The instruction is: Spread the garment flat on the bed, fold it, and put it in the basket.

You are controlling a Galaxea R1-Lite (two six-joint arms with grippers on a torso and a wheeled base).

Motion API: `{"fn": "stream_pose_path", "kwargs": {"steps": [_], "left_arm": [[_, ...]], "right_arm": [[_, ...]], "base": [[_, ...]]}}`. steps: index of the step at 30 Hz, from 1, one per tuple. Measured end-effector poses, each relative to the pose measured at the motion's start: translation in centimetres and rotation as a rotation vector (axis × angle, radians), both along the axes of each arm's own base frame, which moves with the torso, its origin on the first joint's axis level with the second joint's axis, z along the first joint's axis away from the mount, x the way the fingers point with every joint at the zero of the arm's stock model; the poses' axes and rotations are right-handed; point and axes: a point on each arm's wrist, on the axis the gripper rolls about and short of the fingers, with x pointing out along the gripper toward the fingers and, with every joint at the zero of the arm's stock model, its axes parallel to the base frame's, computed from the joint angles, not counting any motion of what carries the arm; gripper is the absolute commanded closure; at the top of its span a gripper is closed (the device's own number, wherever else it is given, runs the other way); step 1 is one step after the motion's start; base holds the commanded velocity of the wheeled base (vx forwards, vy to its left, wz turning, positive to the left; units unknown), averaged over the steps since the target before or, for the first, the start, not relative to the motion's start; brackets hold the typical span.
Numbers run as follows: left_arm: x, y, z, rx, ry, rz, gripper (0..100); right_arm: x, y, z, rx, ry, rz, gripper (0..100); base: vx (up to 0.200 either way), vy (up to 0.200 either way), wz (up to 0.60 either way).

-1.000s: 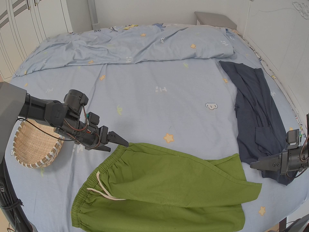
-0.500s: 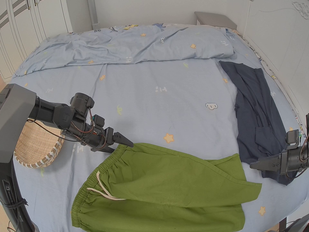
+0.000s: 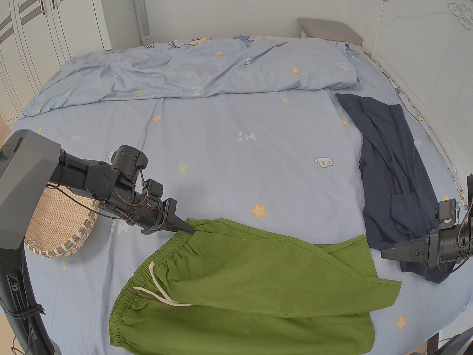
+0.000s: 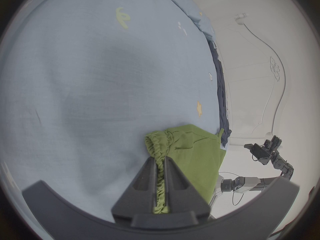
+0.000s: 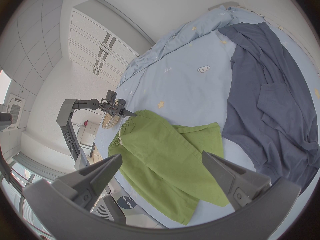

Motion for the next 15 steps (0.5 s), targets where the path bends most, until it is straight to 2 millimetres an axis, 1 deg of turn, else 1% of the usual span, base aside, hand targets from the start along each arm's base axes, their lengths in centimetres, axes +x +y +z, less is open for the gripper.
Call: {"fn": "stream_pose_path", "kwargs": {"steps": [3, 7, 10, 15], "left_arm": [[0.0, 0.1, 0.1, -0.004, 0.008, 0.012, 100], [-0.2, 0.5, 1.0, -0.015, 0.001, 0.036, 100], [-0.5, 1.1, 1.9, -0.020, -0.009, 0.055, 100], [-1.1, 2.8, 3.0, -0.023, -0.027, 0.096, 100]], "right_arm": [[0.0, 0.0, 0.0, 0.000, 0.001, -0.002, 0], [0.0, -0.1, -0.1, 0.000, 0.003, -0.003, 0], [0.0, -0.1, -0.1, 0.000, 0.006, -0.003, 0], [0.1, -0.2, -0.4, -0.001, 0.020, -0.010, 0]], "base": [[0.000, 0.000, 0.00], [0.000, 0.000, 0.00], [0.000, 0.000, 0.00], [0.000, 0.000, 0.00]]}}
